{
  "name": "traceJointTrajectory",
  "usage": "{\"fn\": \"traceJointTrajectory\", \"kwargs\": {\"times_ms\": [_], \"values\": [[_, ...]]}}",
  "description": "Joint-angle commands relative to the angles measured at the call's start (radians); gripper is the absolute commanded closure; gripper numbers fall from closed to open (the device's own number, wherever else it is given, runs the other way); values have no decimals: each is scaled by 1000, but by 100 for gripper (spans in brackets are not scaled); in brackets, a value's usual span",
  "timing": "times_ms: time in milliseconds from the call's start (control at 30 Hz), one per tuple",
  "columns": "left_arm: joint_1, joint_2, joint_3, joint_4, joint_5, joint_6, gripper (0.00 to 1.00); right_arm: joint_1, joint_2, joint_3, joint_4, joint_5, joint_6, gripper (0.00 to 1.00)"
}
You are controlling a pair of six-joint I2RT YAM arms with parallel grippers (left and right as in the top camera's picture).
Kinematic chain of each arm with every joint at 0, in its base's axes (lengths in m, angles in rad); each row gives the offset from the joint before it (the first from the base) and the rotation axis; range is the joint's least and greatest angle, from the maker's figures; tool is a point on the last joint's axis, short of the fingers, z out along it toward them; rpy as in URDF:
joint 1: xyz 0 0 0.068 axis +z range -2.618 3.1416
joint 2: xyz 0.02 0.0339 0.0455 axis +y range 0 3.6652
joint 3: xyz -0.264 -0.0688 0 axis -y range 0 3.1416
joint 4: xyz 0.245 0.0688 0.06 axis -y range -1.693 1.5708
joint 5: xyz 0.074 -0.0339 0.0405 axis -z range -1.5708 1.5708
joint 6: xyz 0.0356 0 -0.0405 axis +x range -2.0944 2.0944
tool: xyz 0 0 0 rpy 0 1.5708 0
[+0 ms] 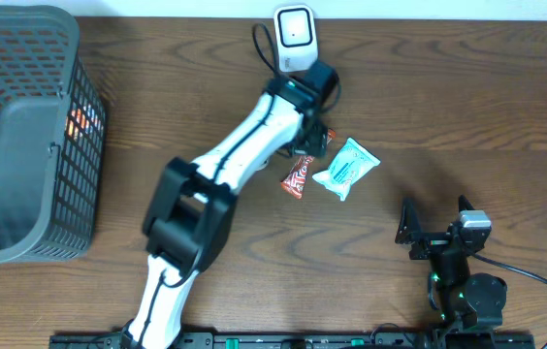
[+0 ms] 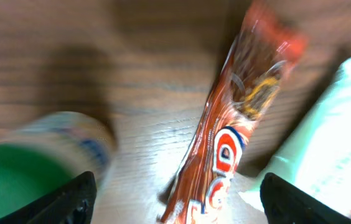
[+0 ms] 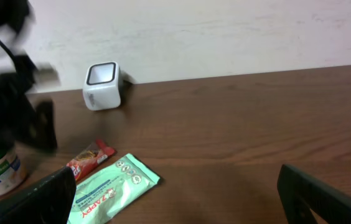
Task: Scan the item barcode
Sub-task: 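Drop the Top bar on the table beside the wipes pack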
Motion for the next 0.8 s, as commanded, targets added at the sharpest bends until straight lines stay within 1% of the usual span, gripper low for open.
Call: {"fn": "traceJointTrajectory", "kwargs": {"times_ms": [0, 100, 133, 167, 200, 233, 267, 333, 500, 600, 700, 767], "values": [[22, -212, 70, -8, -24, 54, 11, 11, -1, -1, -4, 2, -10, 1], [30, -347, 70, -5, -25, 120, 6, 11, -1, -1, -4, 2, -10, 1], [40, -422, 70, -8, -47, 158, 2, 11, -1, -1, -4, 1, -10, 1], [49, -465, 70, -13, -87, 171, 0, 11, -1, -1, -4, 1, -10, 1], [61, -504, 70, -16, -132, 173, 2, 11, -1, -1, -4, 2, -10, 1], [77, -537, 70, -22, -185, 173, 2, 11, -1, -1, -4, 2, -10, 1], [132, -602, 70, -39, -282, 173, 2, 11, -1, -1, -4, 2, -10, 1], [204, -644, 70, -61, -310, 175, 2, 11, -1, -1, -4, 2, -10, 1], [477, -685, 70, -140, -273, 167, 2, 11, -1, -1, -4, 1, -10, 1], [671, -682, 64, -159, -161, 121, 2, 11, -1, -1, -4, 2, -10, 1], [835, -681, 60, -159, -61, 9, 2, 11, -1, -1, -4, 2, -10, 1], [932, -678, 58, -159, -49, -113, 2, 11, -1, -1, -4, 1, -10, 1]]}}
